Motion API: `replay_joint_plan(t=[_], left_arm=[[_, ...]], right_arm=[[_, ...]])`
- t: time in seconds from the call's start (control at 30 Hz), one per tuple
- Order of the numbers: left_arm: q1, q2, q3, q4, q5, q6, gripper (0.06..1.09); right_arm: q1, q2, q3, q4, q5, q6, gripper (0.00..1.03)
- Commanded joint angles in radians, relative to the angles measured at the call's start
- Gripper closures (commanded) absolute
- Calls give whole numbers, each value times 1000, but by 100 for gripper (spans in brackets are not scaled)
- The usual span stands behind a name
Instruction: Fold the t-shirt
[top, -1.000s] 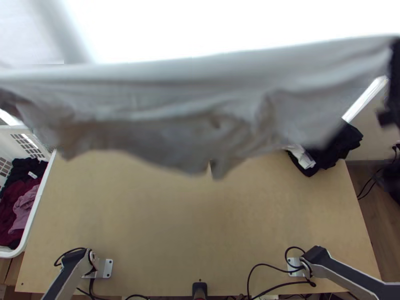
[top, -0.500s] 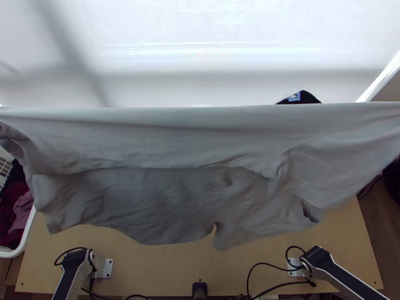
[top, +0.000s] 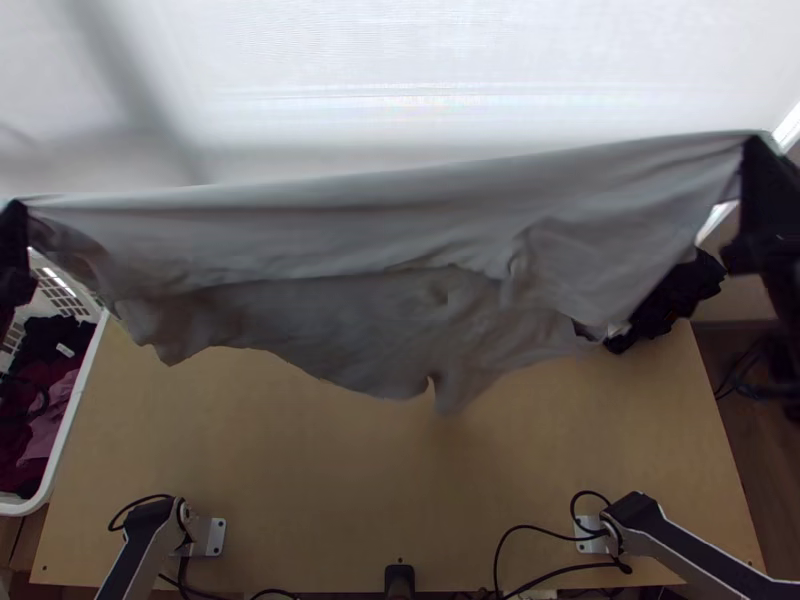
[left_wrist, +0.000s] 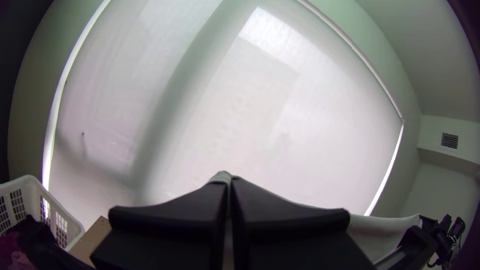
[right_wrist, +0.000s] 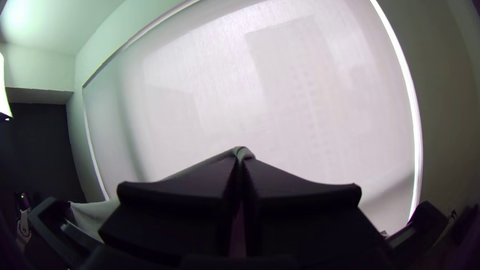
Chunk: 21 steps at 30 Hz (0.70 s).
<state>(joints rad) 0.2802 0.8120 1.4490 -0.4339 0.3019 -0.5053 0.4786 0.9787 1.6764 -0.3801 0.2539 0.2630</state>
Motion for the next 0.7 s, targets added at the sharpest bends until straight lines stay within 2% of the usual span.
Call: replay_joint_plan(t=[0.0, 0.3, 0.57, 0.67], left_arm=[[-9, 36, 16, 41, -30, -15, 105], [-18, 138, 71, 26, 6, -4, 105], [-29, 98, 143, -88, 23, -10, 105], [-29, 41, 163, -81, 22, -44, 105]], right_arm=[[-21, 28, 11, 64, 31, 56, 100], [-29, 103, 59, 81, 27, 62, 100], [-29, 63, 151, 9, 24, 67, 100], [-29, 32, 200, -9, 24, 67, 100]])
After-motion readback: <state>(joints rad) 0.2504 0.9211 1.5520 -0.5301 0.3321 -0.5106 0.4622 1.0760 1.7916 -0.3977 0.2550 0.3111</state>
